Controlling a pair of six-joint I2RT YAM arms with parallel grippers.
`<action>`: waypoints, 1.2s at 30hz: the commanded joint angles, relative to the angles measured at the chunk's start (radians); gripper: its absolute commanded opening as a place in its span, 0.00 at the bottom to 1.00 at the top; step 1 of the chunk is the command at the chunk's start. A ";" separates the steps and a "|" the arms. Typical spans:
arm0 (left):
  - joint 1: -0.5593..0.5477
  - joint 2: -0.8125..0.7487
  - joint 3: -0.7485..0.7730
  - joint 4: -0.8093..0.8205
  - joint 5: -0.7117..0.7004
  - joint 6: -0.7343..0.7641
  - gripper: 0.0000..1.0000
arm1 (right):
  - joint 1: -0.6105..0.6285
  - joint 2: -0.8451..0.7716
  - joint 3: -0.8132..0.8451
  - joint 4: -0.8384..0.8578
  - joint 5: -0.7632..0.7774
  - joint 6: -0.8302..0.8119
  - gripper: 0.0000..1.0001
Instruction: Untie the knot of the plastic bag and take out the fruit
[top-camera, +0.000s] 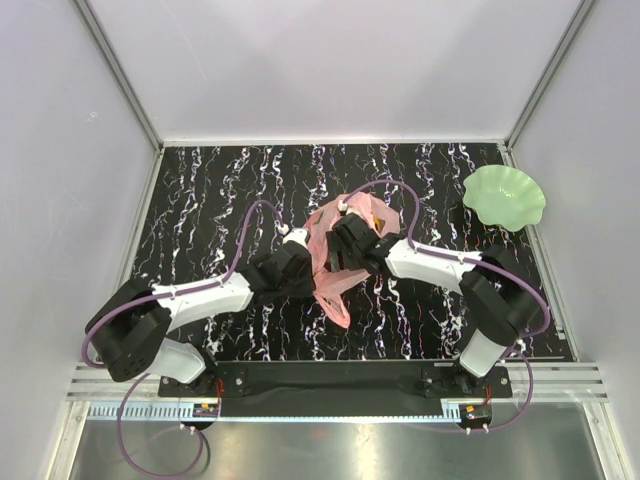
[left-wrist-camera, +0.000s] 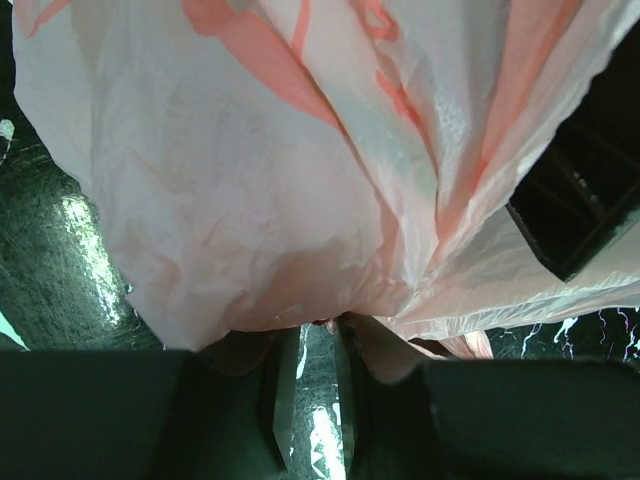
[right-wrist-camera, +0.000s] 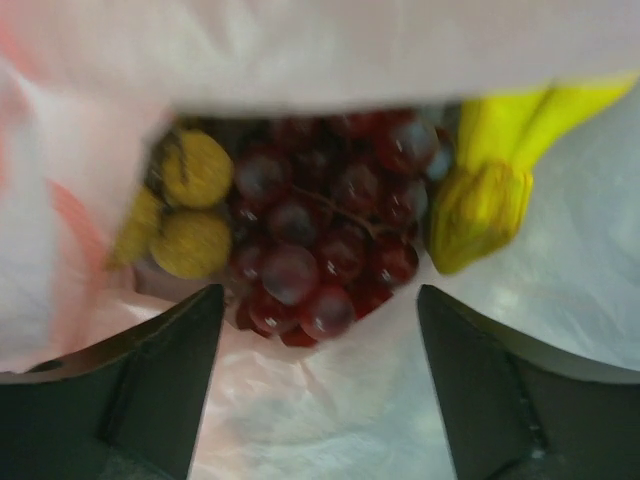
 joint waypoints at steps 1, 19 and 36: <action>-0.005 -0.038 0.006 0.042 -0.002 -0.007 0.23 | -0.002 -0.062 -0.042 0.042 0.038 0.007 0.83; -0.009 -0.027 0.018 0.053 0.019 -0.010 0.18 | -0.054 0.070 0.035 0.102 -0.043 -0.026 0.12; -0.008 0.020 0.113 0.035 -0.010 -0.003 0.16 | -0.054 -0.332 -0.080 0.151 -0.460 -0.116 0.13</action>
